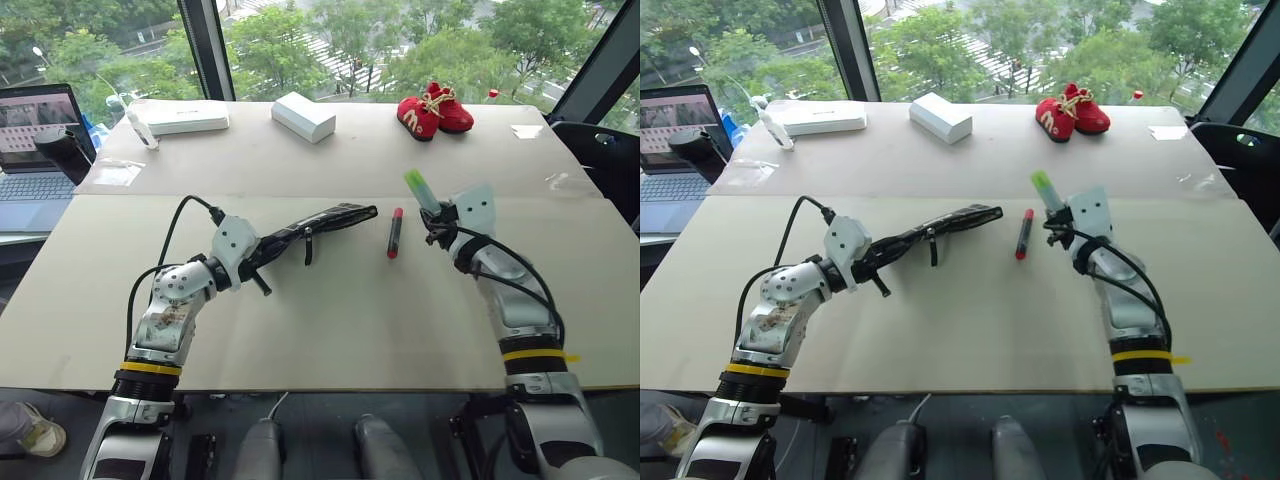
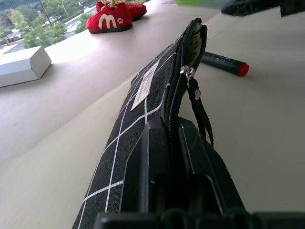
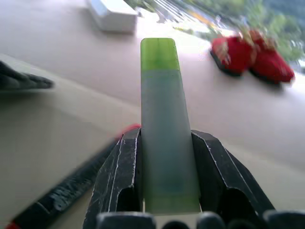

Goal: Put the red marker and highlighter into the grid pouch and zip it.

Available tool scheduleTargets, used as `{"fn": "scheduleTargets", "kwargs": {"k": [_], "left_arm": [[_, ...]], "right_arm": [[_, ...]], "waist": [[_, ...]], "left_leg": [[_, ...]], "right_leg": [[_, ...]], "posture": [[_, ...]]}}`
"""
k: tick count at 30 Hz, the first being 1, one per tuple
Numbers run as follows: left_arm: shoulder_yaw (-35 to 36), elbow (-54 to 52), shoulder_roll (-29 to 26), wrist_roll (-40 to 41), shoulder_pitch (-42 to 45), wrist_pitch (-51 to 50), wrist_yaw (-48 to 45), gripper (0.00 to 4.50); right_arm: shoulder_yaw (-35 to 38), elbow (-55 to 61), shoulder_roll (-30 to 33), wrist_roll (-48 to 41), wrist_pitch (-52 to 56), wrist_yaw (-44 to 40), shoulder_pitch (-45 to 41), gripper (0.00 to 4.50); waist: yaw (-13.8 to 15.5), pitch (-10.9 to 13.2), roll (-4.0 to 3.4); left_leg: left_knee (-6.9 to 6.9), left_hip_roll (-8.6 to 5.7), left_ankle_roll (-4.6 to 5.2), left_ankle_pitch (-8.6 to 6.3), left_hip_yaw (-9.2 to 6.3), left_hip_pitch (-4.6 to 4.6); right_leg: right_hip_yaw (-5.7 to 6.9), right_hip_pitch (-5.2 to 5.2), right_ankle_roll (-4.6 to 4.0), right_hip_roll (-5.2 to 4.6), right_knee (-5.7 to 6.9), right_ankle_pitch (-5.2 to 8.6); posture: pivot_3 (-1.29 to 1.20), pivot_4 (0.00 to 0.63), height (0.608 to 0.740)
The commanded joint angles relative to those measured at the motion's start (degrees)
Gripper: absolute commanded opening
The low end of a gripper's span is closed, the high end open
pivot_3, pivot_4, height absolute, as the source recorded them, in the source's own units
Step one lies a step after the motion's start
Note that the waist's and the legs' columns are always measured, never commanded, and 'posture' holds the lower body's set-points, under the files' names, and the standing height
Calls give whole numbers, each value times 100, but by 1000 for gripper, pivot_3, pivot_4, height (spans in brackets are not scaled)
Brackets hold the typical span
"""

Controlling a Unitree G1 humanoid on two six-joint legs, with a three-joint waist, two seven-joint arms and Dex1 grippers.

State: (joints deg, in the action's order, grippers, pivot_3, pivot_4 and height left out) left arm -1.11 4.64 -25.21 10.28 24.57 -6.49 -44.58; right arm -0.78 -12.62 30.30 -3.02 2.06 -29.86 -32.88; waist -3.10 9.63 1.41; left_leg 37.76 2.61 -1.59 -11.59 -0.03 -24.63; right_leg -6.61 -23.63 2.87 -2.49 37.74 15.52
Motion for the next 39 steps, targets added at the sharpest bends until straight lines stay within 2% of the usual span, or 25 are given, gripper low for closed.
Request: {"fn": "scheduleTargets", "kwargs": {"k": [1, 4, 9, 15, 39], "left_arm": [[52, -61, -66, 70, 7, 53, -41, 0], [35, -84, -58, 70, -4, 45, -38, 0], [0, -179, -36, 73, -57, 13, -26, 0], [-23, -199, -31, 70, -61, 12, -33, 0], [-79, -370, -59, 11, -38, -49, -7, 0]], "right_arm": [[-385, 170, 610, 259, -1177, -1086, -45, 1082], [-508, 158, 936, 237, -1553, -1629, -130, 1082], [-556, 196, 1132, 158, -1627, -2123, -205, 1082], [-584, 91, 947, 329, -1665, -2005, -348, 1082], [-677, -374, 931, 485, -1672, -2189, -440, 1082]], "waist": [[16, 0, 1], [50, 1, 2], [64, 1, 3], [59, 1, 3], [86, 1, 3]], "left_leg": [[0, 0, 0, 0, 0, 1], [3, -1, 0, 0, 0, 3], [4, -1, 0, 0, -1, 3], [4, 0, 0, 0, -1, 5], [5, -1, 0, 0, -1, 6]], "right_leg": [[1, 4, 0, 0, -3, 0], [1, 11, 0, -2, -7, -1], [1, 12, 0, -2, -7, -1], [1, 12, 0, -1, -6, -1], [2, 13, -1, -2, -4, -1]], "posture": [[0, 150, 729], [0, 150, 729], [0, 150, 729], [0, 150, 729], [0, 150, 729]]}}
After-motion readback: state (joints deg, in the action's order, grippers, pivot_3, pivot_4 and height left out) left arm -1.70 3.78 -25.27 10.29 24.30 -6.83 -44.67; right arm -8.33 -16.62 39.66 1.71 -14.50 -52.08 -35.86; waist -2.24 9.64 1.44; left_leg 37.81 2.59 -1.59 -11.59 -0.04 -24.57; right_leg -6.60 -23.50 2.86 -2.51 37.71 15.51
